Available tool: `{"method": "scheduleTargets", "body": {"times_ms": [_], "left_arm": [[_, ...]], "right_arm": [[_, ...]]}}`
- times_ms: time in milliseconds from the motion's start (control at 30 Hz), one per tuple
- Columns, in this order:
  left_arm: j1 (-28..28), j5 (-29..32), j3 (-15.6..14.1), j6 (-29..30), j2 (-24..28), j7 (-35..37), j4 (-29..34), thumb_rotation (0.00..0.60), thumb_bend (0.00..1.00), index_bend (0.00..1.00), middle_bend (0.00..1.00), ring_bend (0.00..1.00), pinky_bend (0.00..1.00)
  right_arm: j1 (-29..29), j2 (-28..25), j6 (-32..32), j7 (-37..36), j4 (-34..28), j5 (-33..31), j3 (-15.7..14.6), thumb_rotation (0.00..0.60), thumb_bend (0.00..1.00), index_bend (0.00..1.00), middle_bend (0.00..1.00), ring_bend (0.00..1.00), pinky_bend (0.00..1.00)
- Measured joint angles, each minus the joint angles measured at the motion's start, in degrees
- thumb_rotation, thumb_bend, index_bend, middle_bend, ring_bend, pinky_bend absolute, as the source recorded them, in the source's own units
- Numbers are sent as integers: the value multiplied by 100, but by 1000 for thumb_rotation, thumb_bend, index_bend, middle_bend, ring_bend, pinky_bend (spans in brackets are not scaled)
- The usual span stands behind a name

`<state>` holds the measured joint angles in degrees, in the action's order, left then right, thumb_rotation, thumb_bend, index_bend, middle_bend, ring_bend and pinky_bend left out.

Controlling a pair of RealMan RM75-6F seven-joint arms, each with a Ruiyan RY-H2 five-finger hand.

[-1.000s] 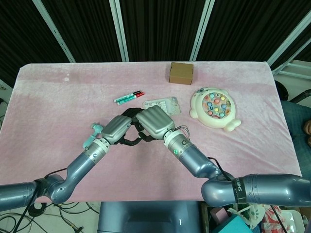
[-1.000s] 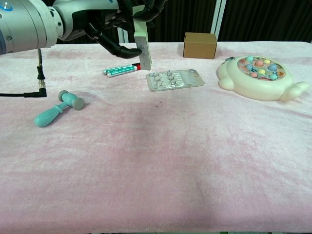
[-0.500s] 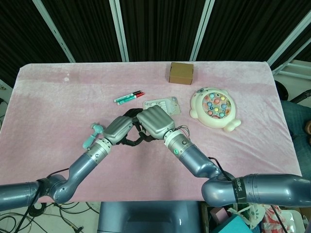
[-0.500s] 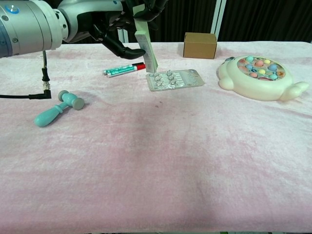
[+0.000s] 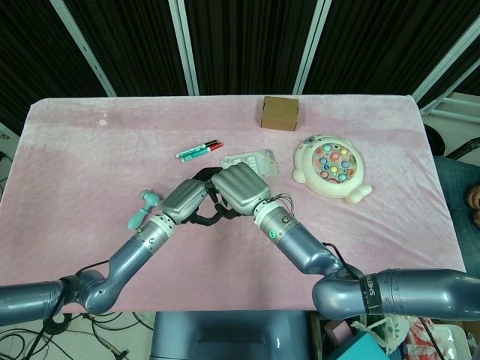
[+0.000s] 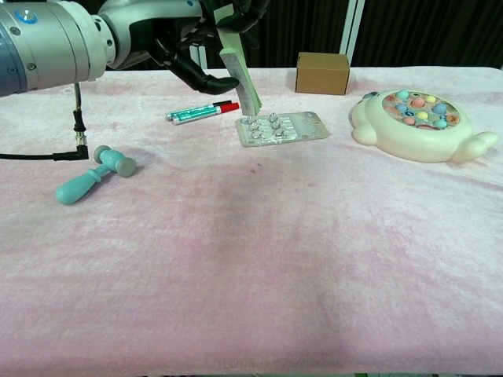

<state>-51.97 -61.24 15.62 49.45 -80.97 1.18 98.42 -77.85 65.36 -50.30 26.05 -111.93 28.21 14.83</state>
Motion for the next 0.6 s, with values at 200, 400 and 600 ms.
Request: {"method": "scheduleTargets", "body": {"times_ms": [200, 400, 600], "left_arm": [[-4, 9, -7, 19, -23, -32, -27, 600, 449, 596, 131, 0, 0], [14, -21, -29, 88, -70, -79, -89, 600, 459, 611, 142, 0, 0], [38, -11, -88, 112, -105, -135, -205, 600, 458, 611, 143, 0, 0]], "right_arm": [[8, -16, -1, -13, -6, 14, -2, 600, 634, 802, 781, 908, 958], [36, -80, -16, -45, -58, 23, 10, 600, 634, 804, 781, 908, 958], [101, -207, -48, -126, -126, 57, 58, 600, 634, 808, 781, 908, 958]]}}
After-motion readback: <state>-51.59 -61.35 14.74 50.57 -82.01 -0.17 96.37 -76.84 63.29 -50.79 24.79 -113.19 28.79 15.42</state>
